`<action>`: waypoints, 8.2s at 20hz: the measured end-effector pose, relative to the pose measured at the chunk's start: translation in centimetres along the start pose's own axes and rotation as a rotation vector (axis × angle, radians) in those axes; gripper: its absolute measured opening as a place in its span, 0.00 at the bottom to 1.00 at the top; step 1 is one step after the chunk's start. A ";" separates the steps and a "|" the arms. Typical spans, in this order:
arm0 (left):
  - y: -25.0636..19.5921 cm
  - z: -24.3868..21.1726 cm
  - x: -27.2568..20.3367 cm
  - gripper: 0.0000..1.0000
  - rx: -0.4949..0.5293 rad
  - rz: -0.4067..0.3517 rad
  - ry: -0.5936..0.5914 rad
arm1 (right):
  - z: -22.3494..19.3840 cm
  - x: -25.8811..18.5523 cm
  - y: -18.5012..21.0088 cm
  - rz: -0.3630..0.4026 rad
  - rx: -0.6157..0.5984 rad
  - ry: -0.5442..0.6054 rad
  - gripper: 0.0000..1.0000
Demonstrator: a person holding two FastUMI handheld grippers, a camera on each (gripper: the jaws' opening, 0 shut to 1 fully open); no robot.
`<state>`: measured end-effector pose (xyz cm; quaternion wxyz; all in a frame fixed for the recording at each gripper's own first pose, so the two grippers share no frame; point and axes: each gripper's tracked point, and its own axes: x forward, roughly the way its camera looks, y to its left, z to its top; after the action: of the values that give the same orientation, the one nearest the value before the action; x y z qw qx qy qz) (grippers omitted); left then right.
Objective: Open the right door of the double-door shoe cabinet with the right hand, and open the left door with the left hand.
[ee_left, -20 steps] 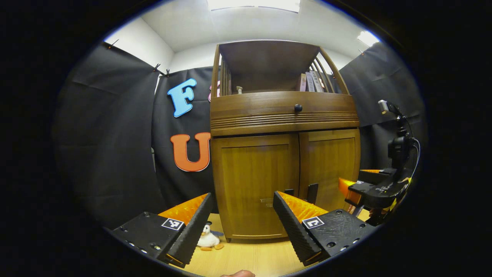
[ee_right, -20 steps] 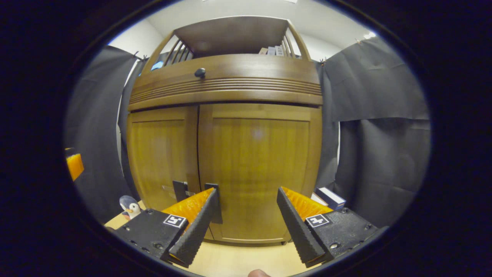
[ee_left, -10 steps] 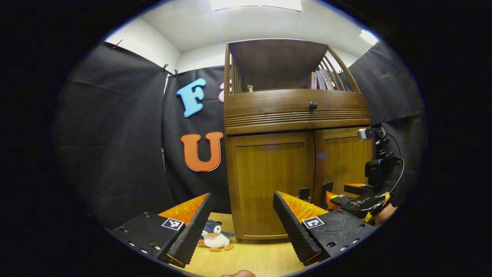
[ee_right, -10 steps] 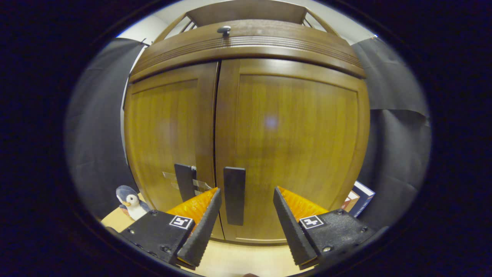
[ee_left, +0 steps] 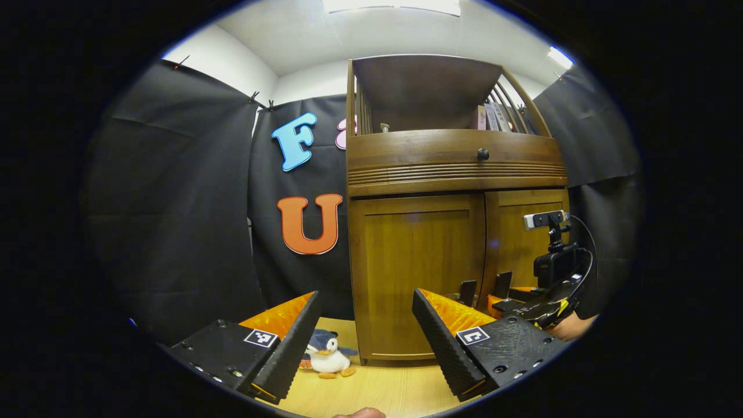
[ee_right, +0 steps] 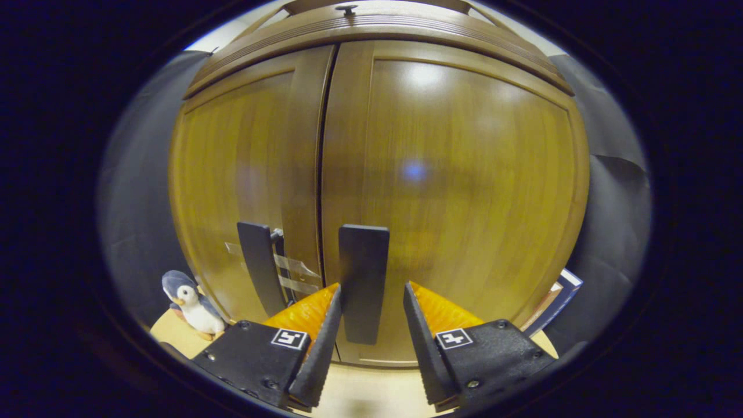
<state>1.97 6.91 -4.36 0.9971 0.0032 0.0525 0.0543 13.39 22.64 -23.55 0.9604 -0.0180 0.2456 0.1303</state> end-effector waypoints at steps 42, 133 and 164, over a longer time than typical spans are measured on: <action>-6.8 -1.5 -3.6 0.95 -0.056 -0.135 0.058 | -4.0 -10.1 -2.2 0.095 0.054 0.006 0.29; -17.7 -13.7 15.7 0.94 -0.070 -0.243 0.272 | -2.9 -27.4 -32.3 -0.393 0.290 -0.105 0.08; -19.2 -12.6 17.0 0.28 0.018 -0.329 0.215 | -4.4 -29.9 -27.1 -0.329 0.263 -0.058 0.43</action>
<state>19.55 -10.27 -18.87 0.9811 -0.0025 0.1591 -0.1098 -6.93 -11.19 -14.01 0.9695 0.0713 0.2265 -0.0608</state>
